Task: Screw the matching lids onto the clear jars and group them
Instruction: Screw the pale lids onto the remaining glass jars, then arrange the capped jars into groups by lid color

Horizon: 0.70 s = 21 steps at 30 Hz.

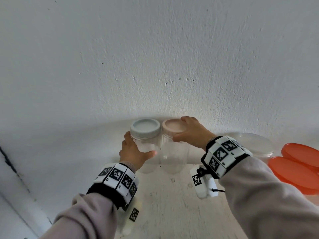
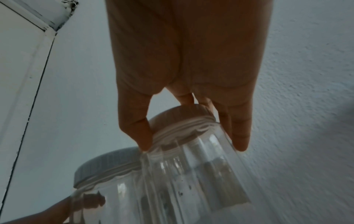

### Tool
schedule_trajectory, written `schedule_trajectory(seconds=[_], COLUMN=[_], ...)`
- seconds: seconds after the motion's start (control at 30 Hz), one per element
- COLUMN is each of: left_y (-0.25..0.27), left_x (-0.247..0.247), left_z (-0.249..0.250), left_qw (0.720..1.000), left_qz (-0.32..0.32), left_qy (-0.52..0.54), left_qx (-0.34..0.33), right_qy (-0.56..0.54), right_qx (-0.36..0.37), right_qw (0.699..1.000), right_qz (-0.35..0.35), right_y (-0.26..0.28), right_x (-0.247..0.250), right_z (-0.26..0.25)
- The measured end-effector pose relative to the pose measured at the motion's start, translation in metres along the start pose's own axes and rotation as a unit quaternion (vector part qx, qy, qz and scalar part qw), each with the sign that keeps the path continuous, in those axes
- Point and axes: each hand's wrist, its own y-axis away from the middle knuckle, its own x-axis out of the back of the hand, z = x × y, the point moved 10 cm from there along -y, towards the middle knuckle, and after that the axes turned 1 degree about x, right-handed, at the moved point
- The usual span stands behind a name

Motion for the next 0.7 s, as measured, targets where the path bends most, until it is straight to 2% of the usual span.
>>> schedule_trajectory(seconds=[0.2, 0.37, 0.53, 0.63, 0.7], left_y=[0.006, 0.026, 0.069, 0.104, 0.131], left_x=[0.001, 0.014, 0.018, -0.001, -0.024], left_z=[-0.001, 0.017, 0.062, 0.095, 0.116], left_qw=[0.999, 0.999, 0.991, 0.978, 0.967], left_qz=[-0.032, -0.006, 0.023, -0.020, -0.078], left_qy=[0.031, 0.011, -0.022, -0.016, -0.009], left_qx=[0.005, -0.035, -0.133, -0.205, -0.242], right_qy=[0.035, -0.015, -0.034, -0.034, -0.025], right_qx=[0.001, 0.060, 0.130, 0.136, 0.118], right_qw=[0.999, 0.994, 0.979, 0.978, 0.981], right_qz=[0.022, 0.091, 0.151, 0.154, 0.150], right_y=[0.017, 0.067, 0.147, 0.193, 0.218], right_x=[0.004, 0.031, 0.069, 0.097, 0.117], right_z=[-0.015, -0.044, -0.056, -0.047, -0.032])
